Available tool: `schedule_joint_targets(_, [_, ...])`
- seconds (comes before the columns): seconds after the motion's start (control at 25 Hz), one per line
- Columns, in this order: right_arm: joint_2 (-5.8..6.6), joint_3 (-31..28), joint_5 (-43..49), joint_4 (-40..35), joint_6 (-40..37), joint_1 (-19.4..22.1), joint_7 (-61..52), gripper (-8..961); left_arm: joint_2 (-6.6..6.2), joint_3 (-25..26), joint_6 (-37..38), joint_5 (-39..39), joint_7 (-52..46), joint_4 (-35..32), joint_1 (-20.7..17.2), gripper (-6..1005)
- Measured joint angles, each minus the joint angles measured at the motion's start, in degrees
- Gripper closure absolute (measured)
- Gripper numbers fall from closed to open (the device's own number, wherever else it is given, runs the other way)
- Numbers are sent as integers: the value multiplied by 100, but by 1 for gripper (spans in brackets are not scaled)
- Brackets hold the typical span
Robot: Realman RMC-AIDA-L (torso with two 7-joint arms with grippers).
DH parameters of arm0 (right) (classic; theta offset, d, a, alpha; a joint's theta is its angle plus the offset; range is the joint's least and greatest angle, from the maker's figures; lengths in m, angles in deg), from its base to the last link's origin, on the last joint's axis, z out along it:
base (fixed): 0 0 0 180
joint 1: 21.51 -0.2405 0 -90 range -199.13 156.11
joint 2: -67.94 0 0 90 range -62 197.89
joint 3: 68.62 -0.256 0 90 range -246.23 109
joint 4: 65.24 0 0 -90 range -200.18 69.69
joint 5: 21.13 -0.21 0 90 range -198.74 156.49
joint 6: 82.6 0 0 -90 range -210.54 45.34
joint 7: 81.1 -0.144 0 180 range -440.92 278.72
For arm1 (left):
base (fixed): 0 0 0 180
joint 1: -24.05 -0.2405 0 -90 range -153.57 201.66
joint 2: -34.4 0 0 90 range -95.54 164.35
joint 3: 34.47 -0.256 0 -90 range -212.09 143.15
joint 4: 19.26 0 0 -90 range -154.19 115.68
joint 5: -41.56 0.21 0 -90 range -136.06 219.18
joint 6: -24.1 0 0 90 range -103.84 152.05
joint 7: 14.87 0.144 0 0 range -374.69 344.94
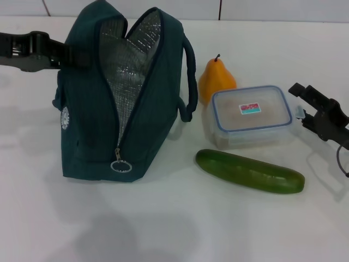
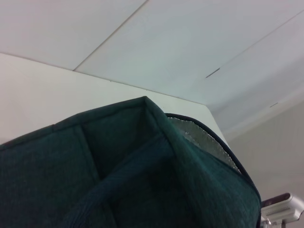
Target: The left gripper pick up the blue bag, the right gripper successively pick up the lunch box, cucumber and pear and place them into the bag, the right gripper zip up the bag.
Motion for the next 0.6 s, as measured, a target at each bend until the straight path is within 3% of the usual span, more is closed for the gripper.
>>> schedule_joint_targets(0.6, [0,198,-3,-72,104,-231,-47,172,0,0,-50,22,0,-26,9,955])
